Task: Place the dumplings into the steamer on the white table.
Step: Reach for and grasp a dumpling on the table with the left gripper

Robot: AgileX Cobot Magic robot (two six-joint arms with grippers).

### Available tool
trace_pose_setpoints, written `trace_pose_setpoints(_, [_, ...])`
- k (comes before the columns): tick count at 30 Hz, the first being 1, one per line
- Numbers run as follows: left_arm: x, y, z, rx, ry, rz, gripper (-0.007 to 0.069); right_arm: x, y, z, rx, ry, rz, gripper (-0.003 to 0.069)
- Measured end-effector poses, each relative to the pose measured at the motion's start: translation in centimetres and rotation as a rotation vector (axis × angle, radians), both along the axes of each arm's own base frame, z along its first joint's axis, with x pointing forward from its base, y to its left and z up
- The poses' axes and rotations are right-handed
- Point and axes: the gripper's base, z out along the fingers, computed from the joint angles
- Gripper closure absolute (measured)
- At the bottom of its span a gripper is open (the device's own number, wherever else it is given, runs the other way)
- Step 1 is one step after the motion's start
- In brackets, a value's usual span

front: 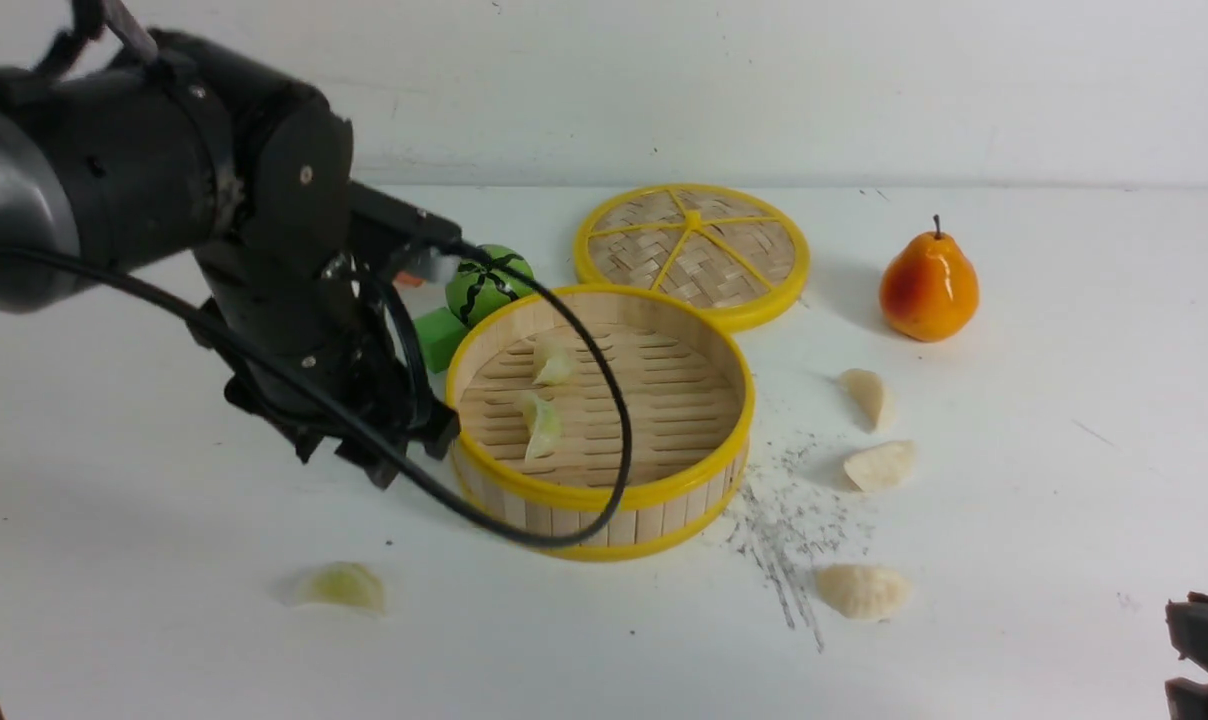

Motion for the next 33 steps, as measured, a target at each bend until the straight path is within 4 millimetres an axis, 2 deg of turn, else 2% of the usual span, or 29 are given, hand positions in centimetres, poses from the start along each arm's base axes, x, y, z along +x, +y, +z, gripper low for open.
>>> trace_pose_setpoints(5, [1.2, 0.8, -4.2, 0.051, 0.047, -0.094, 0.0195, 0.0, 0.1, 0.0, 0.013, 0.001, -0.004, 0.0573])
trace_pose_setpoints(11, [2.1, 1.1, -8.0, 0.090, 0.144, -0.185, 0.0195, 0.0, 0.1, 0.0, 0.018, 0.000, -0.005, 0.0566])
trace_pose_setpoints(16, [2.5, 0.9, -8.6, 0.054, 0.166, -0.221, 0.0197, 0.0, 0.1, 0.1, 0.019, -0.003, -0.005, 0.0566])
trace_pose_setpoints(17, [2.1, 0.8, -9.7, 0.043, 0.241, -0.228, 0.0216, 0.0, 0.1, 0.1, 0.019, -0.004, -0.005, 0.0566])
trace_pose_setpoints(18, [2.1, 0.7, -9.8, 0.038, 0.250, -0.226, 0.0232, 0.0, 0.1, 0.1, 0.019, -0.005, -0.005, 0.0566])
trace_pose_setpoints(22, [2.3, 0.7, -9.5, 0.015, 0.251, -0.143, 0.0319, 0.0, 0.1, 0.1, 0.019, -0.005, -0.005, 0.0562])
trace_pose_setpoints(24, [2.7, 0.7, -8.7, -0.004, 0.230, -0.062, 0.0373, 0.0, 0.1, 0.1, 0.019, -0.005, -0.005, 0.0557])
trace_pose_setpoints(25, [2.8, 0.7, -8.6, -0.005, 0.225, -0.055, 0.0373, 0.0, 0.1, 0.1, 0.019, -0.005, -0.005, 0.0557])
trace_pose_setpoints(26, [3.1, 0.8, -7.1, -0.026, 0.190, 0.010, 0.0412, 0.0, 0.1, 0.1, 0.019, -0.005, -0.005, 0.0555])
trace_pose_setpoints(28, [2.9, 0.8, -5.1, -0.050, 0.157, 0.058, 0.0428, 0.0, 0.1, 0.1, 0.018, -0.005, -0.005, 0.0554])
trace_pose_setpoints(30, [2.3, 1.0, -3.7, -0.064, 0.154, 0.079, 0.0429, 0.0, 0.1, 0.1, 0.016, -0.006, -0.004, 0.0554])
trace_pose_setpoints(31, [1.6, 1.1, -2.5, -0.083, 0.156, 0.092, 0.0423, 0.0, 0.1, 0.1, 0.015, -0.006, -0.004, 0.0554])
trace_pose_setpoints(33, [0.5, 1.2, -1.6, -0.099, 0.180, 0.095, 0.0398, 0.0, 0.1, 0.1, 0.015, -0.006, -0.004, 0.0552])
